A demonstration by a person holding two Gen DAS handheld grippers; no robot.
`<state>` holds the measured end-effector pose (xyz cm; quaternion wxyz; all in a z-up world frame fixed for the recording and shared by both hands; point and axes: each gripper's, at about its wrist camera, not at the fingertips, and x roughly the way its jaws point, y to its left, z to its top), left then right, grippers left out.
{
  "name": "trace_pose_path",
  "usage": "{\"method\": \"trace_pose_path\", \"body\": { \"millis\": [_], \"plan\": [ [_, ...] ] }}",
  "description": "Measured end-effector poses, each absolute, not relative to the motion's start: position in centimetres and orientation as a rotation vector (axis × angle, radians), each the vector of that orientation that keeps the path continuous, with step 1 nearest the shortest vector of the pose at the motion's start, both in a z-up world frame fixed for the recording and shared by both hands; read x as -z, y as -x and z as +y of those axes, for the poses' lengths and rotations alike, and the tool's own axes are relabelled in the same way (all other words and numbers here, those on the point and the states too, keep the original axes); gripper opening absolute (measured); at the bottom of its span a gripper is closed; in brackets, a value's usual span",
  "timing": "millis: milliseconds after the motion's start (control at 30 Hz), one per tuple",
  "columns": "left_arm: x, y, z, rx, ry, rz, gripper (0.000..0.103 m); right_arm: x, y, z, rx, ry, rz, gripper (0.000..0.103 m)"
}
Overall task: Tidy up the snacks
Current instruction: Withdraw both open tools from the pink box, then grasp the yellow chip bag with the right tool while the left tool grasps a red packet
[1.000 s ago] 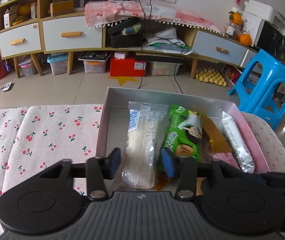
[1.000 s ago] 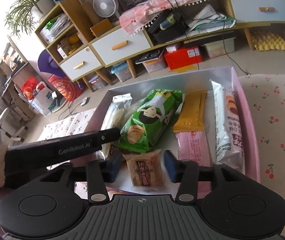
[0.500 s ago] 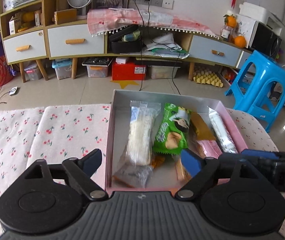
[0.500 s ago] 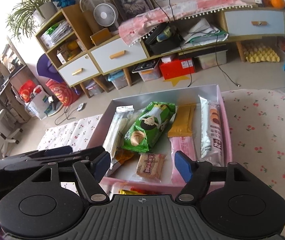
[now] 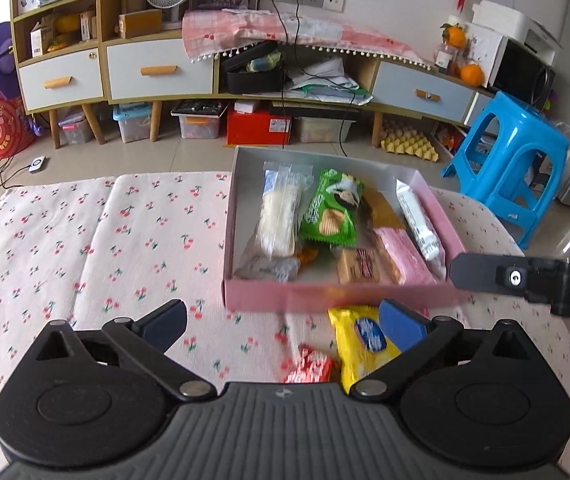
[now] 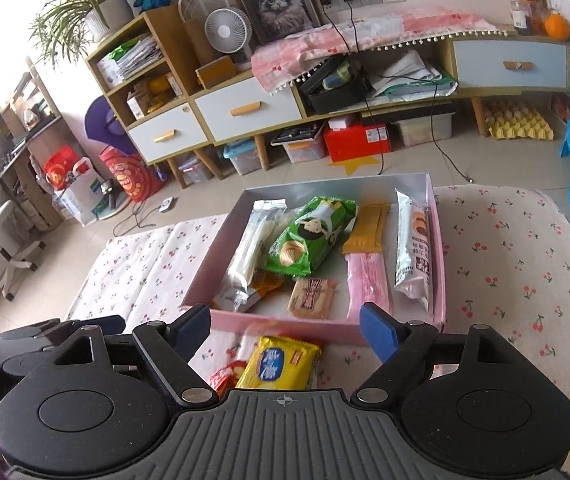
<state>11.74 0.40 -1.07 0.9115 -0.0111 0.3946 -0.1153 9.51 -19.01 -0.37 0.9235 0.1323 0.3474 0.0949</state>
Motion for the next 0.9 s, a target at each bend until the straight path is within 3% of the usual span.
{"method": "trace_pose_path", "body": {
  "millis": [400,500,900],
  "plan": [
    [1.5,-7.6,0.8,0.227,-0.077,0.784,0.103,1.3,-6.7,-17.7,-0.216,-0.256,0.717,0.084],
    [1.9,-6.9,1.1,0.234,-0.068,0.779,0.103,1.8,-6.2,-17.6,-0.218,-0.259,0.721,0.096],
    [4.0,-4.7,1.0,0.281,-0.187,0.793,0.103,3.4,-3.8,-17.7,-0.249,-0.134,0.749,0.096]
  ]
}}
